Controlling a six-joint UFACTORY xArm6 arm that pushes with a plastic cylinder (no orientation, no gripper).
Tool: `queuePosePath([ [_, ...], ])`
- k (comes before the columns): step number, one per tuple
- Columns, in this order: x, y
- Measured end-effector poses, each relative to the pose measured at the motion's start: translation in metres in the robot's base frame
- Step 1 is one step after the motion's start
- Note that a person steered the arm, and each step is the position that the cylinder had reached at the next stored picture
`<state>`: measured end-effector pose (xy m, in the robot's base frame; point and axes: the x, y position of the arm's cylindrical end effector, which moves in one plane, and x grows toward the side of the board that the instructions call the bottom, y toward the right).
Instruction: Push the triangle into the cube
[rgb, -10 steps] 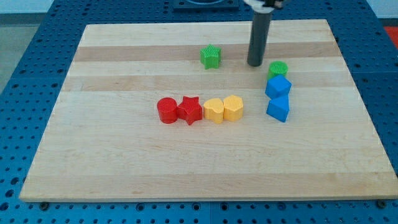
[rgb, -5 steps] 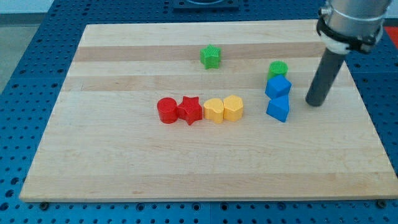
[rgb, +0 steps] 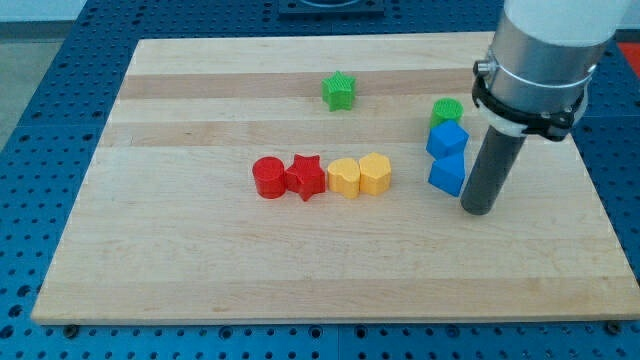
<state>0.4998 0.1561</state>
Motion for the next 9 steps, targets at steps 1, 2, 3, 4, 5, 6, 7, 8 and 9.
queuePosePath([
  [1, -0.005, -0.003],
  [2, -0.008, -0.01],
  [3, -0.011, -0.022],
  [4, -0.012, -0.028],
  [5, -0.021, -0.028],
  [6, -0.044, -0.027],
  [7, -0.069, -0.024],
  [8, -0.081, -0.02],
  [9, -0.094, -0.011],
])
